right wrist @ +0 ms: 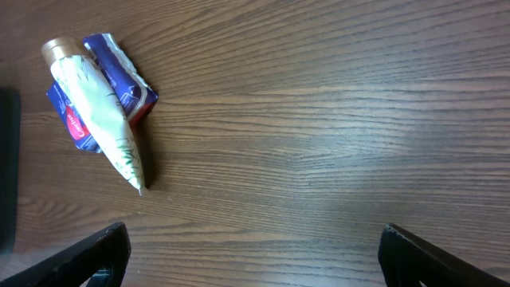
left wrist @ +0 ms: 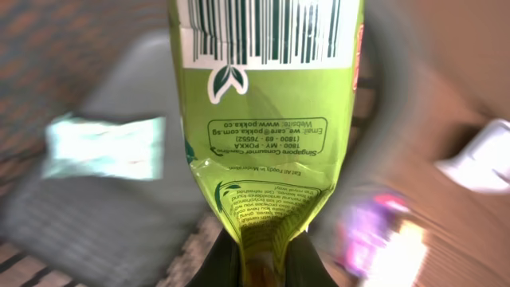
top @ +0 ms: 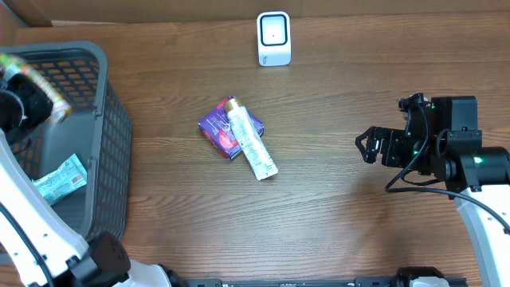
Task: Scan the item barcode
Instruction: 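Carry the green juice box out and place it right of the tube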
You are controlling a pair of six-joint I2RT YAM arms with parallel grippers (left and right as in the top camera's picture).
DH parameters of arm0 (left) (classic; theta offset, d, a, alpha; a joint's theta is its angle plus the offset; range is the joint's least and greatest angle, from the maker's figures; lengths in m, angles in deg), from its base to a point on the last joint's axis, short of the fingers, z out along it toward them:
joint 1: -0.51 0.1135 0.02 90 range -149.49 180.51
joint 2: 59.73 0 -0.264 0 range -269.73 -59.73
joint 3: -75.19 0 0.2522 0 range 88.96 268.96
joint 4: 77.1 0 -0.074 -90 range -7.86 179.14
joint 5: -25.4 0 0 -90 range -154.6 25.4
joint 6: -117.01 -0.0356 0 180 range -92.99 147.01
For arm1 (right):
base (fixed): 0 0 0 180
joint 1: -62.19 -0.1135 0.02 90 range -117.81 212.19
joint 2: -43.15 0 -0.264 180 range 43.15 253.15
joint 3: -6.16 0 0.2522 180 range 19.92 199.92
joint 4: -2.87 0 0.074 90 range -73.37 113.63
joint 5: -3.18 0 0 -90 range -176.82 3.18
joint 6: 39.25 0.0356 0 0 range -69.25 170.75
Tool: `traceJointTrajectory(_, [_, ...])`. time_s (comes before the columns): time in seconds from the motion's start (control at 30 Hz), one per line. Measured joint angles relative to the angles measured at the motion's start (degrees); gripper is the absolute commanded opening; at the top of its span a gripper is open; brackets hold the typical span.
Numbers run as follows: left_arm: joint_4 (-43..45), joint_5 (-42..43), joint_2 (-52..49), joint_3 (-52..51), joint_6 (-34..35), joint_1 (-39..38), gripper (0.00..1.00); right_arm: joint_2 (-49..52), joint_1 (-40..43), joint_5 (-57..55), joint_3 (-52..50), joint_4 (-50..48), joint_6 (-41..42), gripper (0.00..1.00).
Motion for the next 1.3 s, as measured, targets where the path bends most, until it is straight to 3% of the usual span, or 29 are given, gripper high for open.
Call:
traceJointTrajectory(0.13, [-3.2, 5.3, 2.5, 4.1, -1.1, -8.4, 0.04, 0.0, 0.0, 0.0, 0.0, 0.0, 0.0, 1.00])
traceJointTrajectory(0.37, [-2.4, 8.4, 3.8, 2.5, 0.6, -31.0, 0.04, 0.0, 0.0, 0.0, 0.0, 0.0, 0.0, 1.00])
traceJointTrajectory(0.63, [17.1, 9.7, 3.9, -18.4, 8.2, -52.3, 0.04, 0.0, 0.0, 0.0, 0.0, 0.2, 0.0, 1.00])
traceJointTrajectory(1.07, [61.6, 7.8, 3.3, -62.7, 33.2, -67.3, 0.04, 0.1, 0.0, -1.4, 0.0, 0.7, 0.0, 1.00])
traceJointTrajectory(1.13, [64.6, 7.4, 2.8, -66.1, 35.5, -67.8, 0.08, 0.1, 0.0, -1.4, 0.0, 0.6, 0.0, 1.00])
traceJointTrajectory(1.2, [68.9, 6.8, 1.9, -69.2, 37.3, -68.3, 0.27, 0.1, 0.0, -1.4, 0.0, 0.7, 0.0, 1.00])
traceJointTrajectory(1.23, [69.8, 6.8, 1.4, -69.9, 38.0, -68.6, 0.44, 0.1, 0.0, -1.4, 0.0, 0.7, 0.0, 1.00])
traceJointTrajectory(1.3, [70.9, 6.7, 0.0, -70.5, 39.1, -69.3, 0.54, 0.1, 0.0, -1.4, 0.0, 0.7, 0.0, 1.00])
